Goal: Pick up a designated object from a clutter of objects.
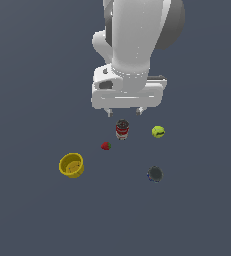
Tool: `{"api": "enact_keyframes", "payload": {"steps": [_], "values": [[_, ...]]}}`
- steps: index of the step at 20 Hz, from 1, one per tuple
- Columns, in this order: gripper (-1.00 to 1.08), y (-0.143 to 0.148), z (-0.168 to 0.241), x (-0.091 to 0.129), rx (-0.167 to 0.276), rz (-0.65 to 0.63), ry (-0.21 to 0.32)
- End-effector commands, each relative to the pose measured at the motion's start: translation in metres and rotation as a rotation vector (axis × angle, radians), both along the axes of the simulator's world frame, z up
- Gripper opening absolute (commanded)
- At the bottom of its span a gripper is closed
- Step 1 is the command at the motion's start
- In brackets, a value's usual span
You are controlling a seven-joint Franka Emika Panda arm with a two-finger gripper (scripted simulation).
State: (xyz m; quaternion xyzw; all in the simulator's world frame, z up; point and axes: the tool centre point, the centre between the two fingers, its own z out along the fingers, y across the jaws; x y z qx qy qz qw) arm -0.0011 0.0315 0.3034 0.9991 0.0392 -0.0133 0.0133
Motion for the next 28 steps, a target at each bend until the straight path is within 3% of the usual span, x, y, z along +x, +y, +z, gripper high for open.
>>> {"api": "enact_keyframes", "payload": {"steps": [1,16,28], "values": [[1.00,0.000,0.000,0.000,0.000,0.000,0.000],[1.00,0.011,0.000,0.004,-0.001,0.049,0.014],[1.00,0.039,-0.045,0.040,-0.008,0.166,0.008]]}}
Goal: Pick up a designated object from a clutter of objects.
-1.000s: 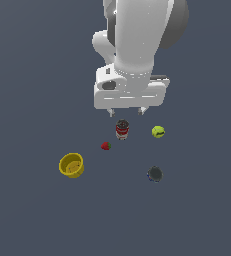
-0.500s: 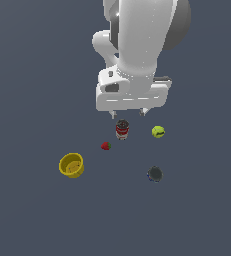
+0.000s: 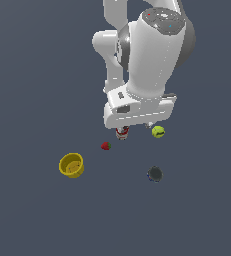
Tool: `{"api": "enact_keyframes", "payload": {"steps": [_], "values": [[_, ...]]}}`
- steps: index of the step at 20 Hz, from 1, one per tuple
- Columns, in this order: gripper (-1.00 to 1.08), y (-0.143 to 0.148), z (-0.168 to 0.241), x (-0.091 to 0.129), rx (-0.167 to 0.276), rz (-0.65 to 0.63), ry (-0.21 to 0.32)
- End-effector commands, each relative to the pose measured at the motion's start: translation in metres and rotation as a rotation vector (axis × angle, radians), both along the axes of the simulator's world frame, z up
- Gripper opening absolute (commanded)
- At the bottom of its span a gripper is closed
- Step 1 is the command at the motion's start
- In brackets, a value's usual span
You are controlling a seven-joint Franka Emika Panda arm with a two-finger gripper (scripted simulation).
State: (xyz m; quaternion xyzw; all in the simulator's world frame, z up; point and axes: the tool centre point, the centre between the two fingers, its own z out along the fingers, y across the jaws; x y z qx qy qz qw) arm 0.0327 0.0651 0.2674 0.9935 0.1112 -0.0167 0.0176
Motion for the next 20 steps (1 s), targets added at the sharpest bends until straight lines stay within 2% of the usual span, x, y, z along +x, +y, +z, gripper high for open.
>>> {"api": "enact_keyframes", "payload": {"steps": [1,11,20], "values": [[1.00,0.009,-0.016,0.010,0.000,0.037,-0.001],[1.00,0.061,-0.102,0.050,0.011,0.225,-0.010],[1.00,0.101,-0.172,0.066,0.032,0.356,-0.018]]}}
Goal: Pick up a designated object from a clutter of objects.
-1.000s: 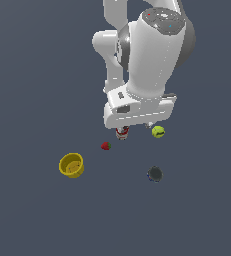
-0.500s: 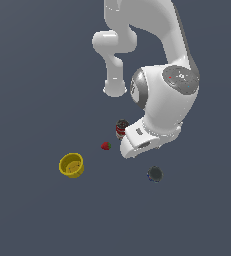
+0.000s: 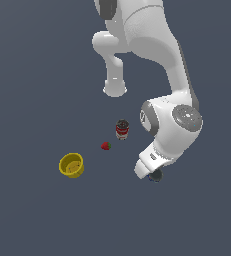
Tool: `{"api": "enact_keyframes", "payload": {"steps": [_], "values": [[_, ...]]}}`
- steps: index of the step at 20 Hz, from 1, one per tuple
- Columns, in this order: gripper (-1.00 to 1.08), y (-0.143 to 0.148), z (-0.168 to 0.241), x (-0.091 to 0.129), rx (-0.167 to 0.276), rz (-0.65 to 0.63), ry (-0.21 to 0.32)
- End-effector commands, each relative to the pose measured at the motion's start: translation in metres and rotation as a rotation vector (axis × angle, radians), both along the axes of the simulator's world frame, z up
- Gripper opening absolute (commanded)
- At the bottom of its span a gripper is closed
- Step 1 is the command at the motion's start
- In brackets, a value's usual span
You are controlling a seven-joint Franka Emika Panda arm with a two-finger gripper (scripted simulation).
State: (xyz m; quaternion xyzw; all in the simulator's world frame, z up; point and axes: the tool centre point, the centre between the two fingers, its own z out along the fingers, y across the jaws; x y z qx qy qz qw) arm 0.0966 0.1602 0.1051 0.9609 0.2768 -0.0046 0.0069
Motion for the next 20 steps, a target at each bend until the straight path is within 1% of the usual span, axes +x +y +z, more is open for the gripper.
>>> {"api": "enact_keyframes", "payload": {"steps": [1,8,15,20], "values": [[1.00,0.009,-0.015,0.003,0.006,0.028,-0.003],[1.00,0.022,-0.039,0.005,0.015,0.070,-0.004],[1.00,0.022,-0.044,0.004,0.015,0.071,-0.003],[1.00,0.022,-0.063,0.004,0.015,0.072,-0.004]]}}
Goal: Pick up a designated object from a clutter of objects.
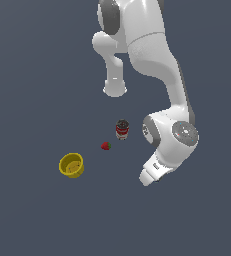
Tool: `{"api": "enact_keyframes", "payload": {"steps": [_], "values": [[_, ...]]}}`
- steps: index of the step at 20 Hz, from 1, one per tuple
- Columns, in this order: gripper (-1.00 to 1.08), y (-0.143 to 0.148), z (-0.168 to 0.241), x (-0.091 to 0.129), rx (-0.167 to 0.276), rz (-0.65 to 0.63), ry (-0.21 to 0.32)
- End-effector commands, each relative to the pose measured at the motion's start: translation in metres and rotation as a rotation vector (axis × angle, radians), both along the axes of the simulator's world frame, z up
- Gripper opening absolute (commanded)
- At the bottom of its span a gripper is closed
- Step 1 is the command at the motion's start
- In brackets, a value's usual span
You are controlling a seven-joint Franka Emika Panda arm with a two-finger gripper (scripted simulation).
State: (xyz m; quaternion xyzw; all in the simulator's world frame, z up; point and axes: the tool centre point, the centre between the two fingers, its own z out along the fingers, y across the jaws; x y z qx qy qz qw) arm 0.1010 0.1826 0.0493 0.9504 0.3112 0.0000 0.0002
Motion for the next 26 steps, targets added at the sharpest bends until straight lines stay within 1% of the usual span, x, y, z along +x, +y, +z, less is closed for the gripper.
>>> {"api": "enact_keyframes", "payload": {"steps": [1,5,10,11,26], "values": [[1.00,0.000,-0.013,-0.001,0.000,0.001,0.001],[1.00,0.000,-0.031,-0.001,0.000,0.002,0.000],[1.00,0.001,-0.036,0.000,0.000,0.002,0.000],[-1.00,0.001,-0.036,0.000,0.000,0.002,0.000],[-1.00,-0.004,-0.032,-0.001,0.000,0.001,0.001]]}}
